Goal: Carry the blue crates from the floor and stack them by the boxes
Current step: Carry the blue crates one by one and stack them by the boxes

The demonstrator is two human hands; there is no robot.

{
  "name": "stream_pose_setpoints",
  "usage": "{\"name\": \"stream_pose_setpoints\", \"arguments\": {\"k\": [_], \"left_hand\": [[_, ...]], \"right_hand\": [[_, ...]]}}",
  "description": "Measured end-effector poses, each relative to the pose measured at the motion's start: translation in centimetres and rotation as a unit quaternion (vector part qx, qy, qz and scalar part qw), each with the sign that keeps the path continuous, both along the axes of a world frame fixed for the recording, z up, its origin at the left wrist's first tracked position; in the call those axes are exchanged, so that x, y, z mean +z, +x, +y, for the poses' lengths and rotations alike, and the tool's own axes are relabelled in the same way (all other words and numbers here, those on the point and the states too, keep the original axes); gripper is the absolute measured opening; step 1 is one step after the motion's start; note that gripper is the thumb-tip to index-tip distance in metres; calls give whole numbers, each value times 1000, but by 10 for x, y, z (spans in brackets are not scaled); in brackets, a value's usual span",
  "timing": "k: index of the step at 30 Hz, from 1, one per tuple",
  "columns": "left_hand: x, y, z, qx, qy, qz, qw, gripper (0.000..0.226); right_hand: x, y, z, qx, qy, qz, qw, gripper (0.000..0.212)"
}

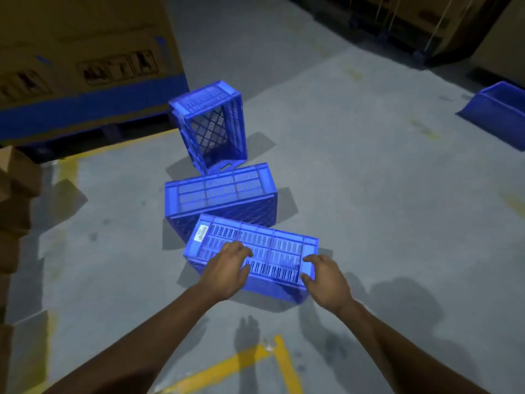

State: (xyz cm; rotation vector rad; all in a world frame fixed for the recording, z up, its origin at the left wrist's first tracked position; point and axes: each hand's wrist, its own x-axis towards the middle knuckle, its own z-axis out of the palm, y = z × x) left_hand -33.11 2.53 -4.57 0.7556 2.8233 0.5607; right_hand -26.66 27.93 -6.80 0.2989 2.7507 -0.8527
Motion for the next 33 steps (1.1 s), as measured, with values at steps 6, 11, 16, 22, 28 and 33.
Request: {"name": "stream_pose_setpoints", "arguments": {"k": [6,11,16,22,28,33], "left_hand": [[-133,-9,18,-7,27,51,998,27],[-202,-12,47,-2,18,41,999,25],[-248,-12,67,59,-11,-44,997,33],[-266,-12,80,35,-97,-15,995,55],[-277,2,77,78,-189,19,979,48],[-284,5,81,104,-182,24,977,42]], "right_hand": [[-144,-21,8,47,46,-24,998,58],[-217,-40,15,135,148,-44,979,74],[-258,-43,9,91,152,-60,982,77],[-253,-25,-18,5,81,-19,997,51],[-239,-11,-17,33,101,-8,994,44],[-248,-66,10,50,245,76,965,74]]}}
